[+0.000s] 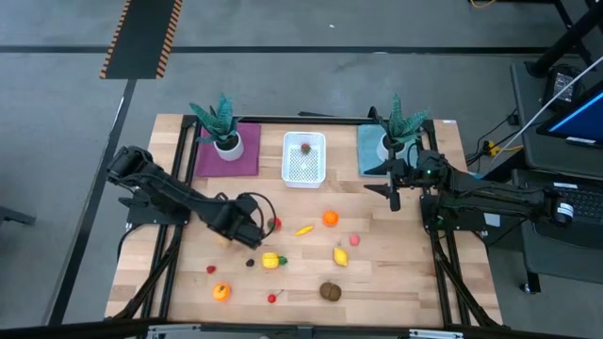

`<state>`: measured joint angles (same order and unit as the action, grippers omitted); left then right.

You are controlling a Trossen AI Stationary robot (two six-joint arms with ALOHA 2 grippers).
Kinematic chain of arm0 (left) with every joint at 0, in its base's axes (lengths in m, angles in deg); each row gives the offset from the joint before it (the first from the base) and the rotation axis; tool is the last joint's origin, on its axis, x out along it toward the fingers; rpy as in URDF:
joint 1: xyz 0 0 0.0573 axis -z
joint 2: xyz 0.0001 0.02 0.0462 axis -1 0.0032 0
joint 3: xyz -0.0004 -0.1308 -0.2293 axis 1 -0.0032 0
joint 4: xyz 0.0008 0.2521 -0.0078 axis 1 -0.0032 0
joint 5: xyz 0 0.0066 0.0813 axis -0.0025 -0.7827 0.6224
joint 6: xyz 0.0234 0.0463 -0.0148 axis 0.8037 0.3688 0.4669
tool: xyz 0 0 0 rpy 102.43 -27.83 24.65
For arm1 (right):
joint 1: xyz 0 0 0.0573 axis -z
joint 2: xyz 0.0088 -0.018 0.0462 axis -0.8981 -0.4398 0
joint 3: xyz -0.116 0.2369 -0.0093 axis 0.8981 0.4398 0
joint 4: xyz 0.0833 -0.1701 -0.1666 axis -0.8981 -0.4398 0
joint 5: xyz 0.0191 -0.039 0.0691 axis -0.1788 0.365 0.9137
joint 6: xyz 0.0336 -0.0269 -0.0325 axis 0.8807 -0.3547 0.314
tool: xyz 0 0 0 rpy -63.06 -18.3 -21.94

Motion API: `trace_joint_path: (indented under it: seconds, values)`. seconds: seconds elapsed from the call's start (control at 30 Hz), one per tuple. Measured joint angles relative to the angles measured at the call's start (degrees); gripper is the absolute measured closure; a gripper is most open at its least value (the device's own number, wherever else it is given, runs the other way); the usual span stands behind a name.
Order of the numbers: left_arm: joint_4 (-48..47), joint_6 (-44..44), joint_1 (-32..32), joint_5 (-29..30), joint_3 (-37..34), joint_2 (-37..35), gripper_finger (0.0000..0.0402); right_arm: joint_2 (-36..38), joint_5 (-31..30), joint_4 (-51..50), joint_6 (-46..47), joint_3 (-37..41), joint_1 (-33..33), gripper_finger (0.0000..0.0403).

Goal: Pick and placing Produce into tupperware
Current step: Put the green eggplant into the white bin

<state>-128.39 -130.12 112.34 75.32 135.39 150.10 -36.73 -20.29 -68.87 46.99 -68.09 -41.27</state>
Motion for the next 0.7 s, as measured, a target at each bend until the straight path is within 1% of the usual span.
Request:
trace_joint_path:
  seconds: [0.23, 0.43, 0.7]
  values:
    - [0.17, 0.03, -1.66, 1.27, -1.34, 0.0, 0.0198, -1.5, 0.01, -0.04, -0.1, 0.0, -0.01, 0.018]
    - [2.87, 0.03, -2.58, 1.18, -4.01, 0.0, 0.0198, -3.65, 0.01, -0.03, -0.15, 0.0, 0.0, 0.018]
    - [7.66, 0.03, -2.69, 0.82, -5.46, 0.0, 0.0198, -6.09, 0.04, 0.16, -0.15, 0.0, -0.02, 0.018]
